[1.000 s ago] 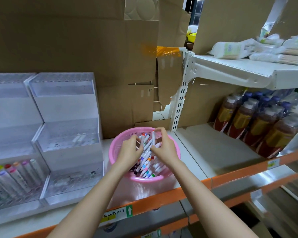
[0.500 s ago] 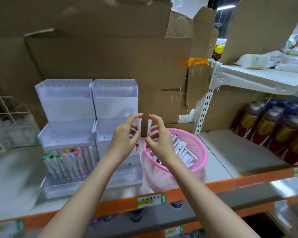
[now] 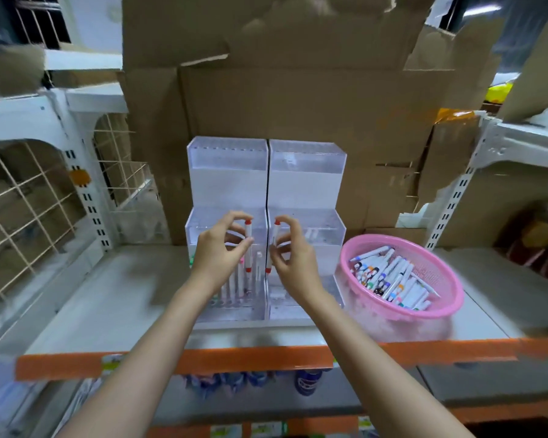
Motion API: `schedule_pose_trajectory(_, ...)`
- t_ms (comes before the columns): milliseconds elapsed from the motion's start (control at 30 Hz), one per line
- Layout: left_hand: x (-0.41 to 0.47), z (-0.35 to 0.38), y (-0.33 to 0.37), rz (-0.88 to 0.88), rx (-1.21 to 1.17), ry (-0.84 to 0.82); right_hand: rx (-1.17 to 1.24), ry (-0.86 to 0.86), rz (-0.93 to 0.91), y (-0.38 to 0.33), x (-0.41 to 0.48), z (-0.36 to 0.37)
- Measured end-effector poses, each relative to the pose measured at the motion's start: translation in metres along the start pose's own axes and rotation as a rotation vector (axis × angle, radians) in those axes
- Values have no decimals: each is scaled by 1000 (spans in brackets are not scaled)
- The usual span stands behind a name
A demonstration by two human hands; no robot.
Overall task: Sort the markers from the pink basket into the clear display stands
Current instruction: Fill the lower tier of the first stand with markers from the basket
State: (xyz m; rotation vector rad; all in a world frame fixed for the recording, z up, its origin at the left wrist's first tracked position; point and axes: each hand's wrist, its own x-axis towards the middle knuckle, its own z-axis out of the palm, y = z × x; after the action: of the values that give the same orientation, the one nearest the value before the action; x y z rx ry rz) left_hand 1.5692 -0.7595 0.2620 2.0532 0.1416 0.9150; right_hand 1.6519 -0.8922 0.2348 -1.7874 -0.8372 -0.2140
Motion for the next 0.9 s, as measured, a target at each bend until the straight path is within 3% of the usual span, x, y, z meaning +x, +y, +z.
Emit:
schedule_pose_trajectory(533, -7, 3, -39, 46, 101, -108, -64, -10, 61, 13, -10, 30)
schedule_pose_trajectory(900, -7, 3, -41, 151, 297, -144, -48, -3, 63, 11, -14, 33)
